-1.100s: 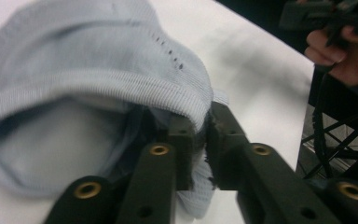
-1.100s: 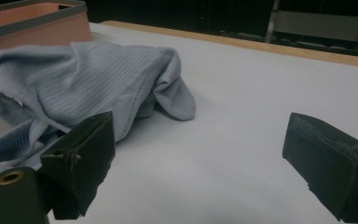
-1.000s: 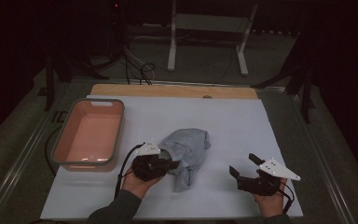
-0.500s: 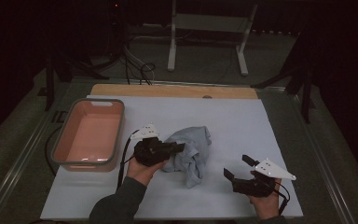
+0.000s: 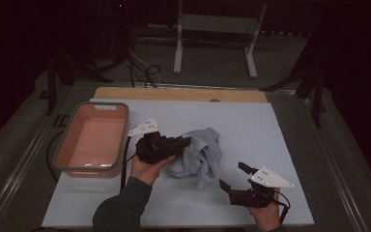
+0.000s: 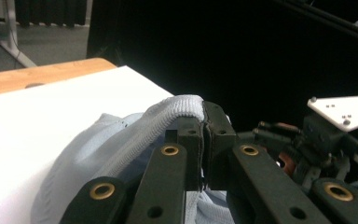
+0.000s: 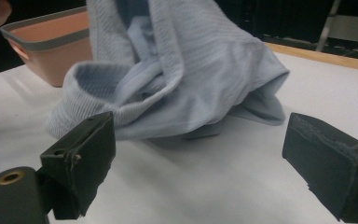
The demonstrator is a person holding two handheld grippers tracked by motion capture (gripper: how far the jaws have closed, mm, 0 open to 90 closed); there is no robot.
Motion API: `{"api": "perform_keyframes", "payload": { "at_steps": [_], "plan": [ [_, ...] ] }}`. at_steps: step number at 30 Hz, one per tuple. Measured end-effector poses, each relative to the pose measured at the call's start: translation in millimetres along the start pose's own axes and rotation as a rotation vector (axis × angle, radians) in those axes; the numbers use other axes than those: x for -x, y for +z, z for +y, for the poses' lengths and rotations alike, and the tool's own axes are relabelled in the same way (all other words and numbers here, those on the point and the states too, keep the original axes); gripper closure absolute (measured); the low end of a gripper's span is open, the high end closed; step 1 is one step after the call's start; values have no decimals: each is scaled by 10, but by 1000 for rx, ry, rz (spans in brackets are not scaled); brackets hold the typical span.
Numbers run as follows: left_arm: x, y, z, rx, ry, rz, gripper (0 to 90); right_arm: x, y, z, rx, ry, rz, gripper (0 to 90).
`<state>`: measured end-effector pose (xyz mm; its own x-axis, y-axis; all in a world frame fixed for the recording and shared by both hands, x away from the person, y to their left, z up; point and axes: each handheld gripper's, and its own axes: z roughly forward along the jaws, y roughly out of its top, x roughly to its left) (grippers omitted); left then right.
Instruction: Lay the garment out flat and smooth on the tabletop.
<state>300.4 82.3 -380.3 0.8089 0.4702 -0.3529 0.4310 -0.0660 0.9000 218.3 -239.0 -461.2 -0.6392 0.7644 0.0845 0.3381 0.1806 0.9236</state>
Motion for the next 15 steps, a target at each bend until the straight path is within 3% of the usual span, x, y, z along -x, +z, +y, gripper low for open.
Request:
{"api": "perform_keyframes", "payload": {
  "at_steps": [15],
  "plan": [
    [45, -6, 172, 56, -6, 3, 888, -211, 166, 41, -23, -46, 63, 97]
  ]
}}
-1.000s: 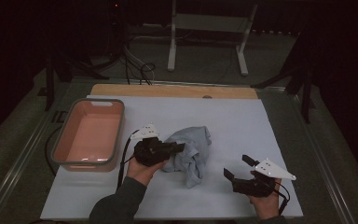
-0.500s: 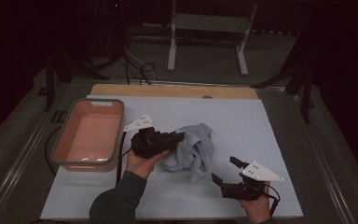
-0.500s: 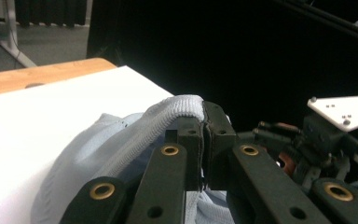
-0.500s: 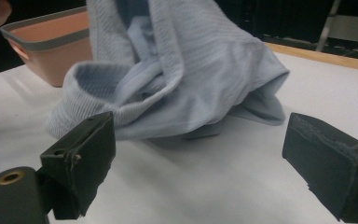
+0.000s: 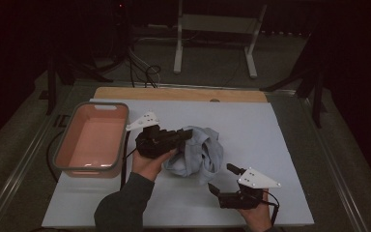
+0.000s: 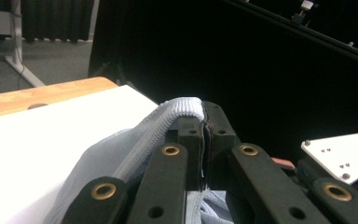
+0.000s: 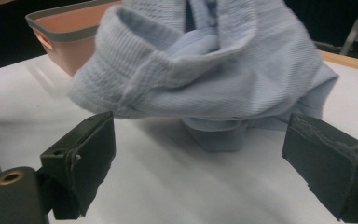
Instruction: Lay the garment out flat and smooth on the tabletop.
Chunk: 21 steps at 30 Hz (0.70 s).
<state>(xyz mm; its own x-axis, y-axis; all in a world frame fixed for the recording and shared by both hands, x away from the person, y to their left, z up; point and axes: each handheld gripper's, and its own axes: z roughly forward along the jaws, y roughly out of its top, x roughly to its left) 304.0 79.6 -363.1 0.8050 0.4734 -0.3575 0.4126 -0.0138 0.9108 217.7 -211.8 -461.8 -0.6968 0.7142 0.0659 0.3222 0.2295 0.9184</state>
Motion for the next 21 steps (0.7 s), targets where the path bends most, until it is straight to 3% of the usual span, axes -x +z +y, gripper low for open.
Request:
{"api": "perform_keyframes", "payload": {
  "at_steps": [3, 4, 11, 15, 17, 21],
  "plan": [
    [-8, -6, 36, 5, -2, 7, 889, -34, 40, 22, -10, -26, 9, 96],
    [-11, -10, 48, 8, -6, 7, 889, -65, 90, 50, -20, -71, 9, 96],
    [1, -32, 90, 11, -2, 13, 889, -52, 169, 242, 30, -62, 3, 151],
    [-23, -49, 74, -1, -2, 22, 888, 6, 191, 387, 54, -36, -50, 331],
    [-41, -61, 59, -6, 0, 29, 888, 46, 220, 451, 57, -17, -59, 474],
    [-85, -100, 22, -7, -14, 40, 888, 108, 300, 557, 43, -25, -62, 717]
  ]
}}
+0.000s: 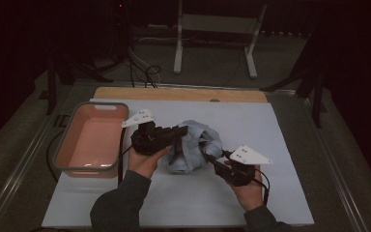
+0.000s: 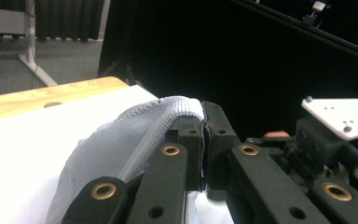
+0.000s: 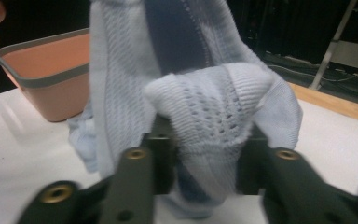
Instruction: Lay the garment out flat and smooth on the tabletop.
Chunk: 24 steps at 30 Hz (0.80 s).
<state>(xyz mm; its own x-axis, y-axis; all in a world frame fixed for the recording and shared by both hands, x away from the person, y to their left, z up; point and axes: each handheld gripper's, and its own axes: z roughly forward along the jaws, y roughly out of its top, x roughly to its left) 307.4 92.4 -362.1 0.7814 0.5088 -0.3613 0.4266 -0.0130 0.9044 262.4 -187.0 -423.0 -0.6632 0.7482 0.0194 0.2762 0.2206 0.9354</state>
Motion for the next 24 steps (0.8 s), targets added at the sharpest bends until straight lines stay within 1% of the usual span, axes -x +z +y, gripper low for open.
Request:
{"api": "perform_keyframes", "payload": {
  "at_steps": [1, 2, 3, 6, 11, 14, 15, 17, 19, 20, 21, 23, 24],
  "plan": [
    [-8, -12, -7, 0, -2, 7, 888, 6, 21, 23, -6, -12, -6, 779],
    [-23, -29, -10, -1, 2, 16, 888, 12, 38, 44, -13, -25, -23, 819],
    [-38, -49, -11, -1, -1, 18, 888, 18, 49, 65, -15, -34, -38, 833],
    [-86, -119, -7, 8, -10, 36, 888, 55, 22, 141, -7, -44, -72, 843],
    [-169, -224, 7, 39, -32, 60, 888, 153, -138, 290, 54, -26, -121, 847],
    [-230, -252, 5, 50, -41, 83, 888, 216, -237, 383, 93, -18, -152, 848],
    [-251, -254, 4, 54, -50, 89, 888, 234, -261, 410, 102, -16, -160, 849],
    [-293, -247, 0, 54, -55, 101, 888, 265, -293, 456, 118, -14, -168, 849],
    [-320, -222, -2, 43, -55, 125, 887, 275, -300, 485, 127, -11, -169, 848],
    [-337, -205, -4, 35, -59, 136, 884, 275, -286, 493, 121, -9, -159, 849],
    [-349, -188, -8, 30, -66, 138, 881, 267, -256, 499, 111, -15, -155, 849],
    [-357, -165, -21, 19, -60, 142, 875, 241, -183, 506, 89, -31, -150, 849],
    [-356, -157, -28, 13, -60, 146, 856, 235, -143, 511, 82, -35, -146, 848]
  ]
}}
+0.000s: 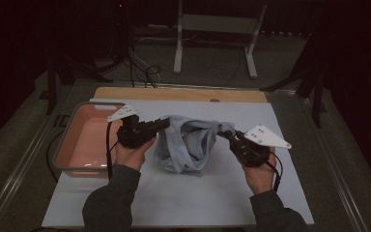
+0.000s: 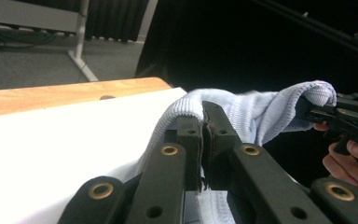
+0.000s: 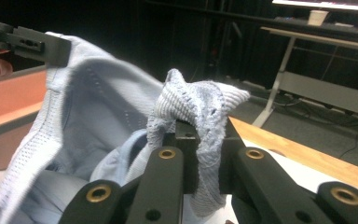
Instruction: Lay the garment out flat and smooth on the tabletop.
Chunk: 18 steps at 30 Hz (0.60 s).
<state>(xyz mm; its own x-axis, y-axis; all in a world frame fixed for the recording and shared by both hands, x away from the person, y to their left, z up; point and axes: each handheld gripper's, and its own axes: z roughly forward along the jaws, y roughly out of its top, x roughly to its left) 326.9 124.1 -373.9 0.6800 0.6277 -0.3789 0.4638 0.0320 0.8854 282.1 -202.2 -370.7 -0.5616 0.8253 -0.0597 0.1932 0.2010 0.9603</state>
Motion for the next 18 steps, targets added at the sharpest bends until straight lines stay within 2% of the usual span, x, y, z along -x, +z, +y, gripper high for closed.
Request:
{"api": "perform_keyframes", "payload": {
  "at_steps": [3, 6, 8, 12, 14, 18],
  "plan": [
    [7, 7, -17, -20, 13, 18, 748, -30, 114, 14, -18, -4, 17, 848],
    [9, 12, -25, -39, 13, 44, 556, -55, 225, 31, -39, -10, 30, 848],
    [26, 11, -33, -45, 18, 76, 449, -69, 297, 41, -55, -23, 29, 848],
    [77, 13, -58, -64, 53, 129, 275, -82, 411, 59, -76, -30, 24, 848],
    [99, 39, -95, -88, 64, 114, 212, -76, 464, 55, -87, -30, 17, 847],
    [149, 115, -213, -143, 89, 98, 170, -46, 548, 22, -113, -20, 5, 846]
  ]
}}
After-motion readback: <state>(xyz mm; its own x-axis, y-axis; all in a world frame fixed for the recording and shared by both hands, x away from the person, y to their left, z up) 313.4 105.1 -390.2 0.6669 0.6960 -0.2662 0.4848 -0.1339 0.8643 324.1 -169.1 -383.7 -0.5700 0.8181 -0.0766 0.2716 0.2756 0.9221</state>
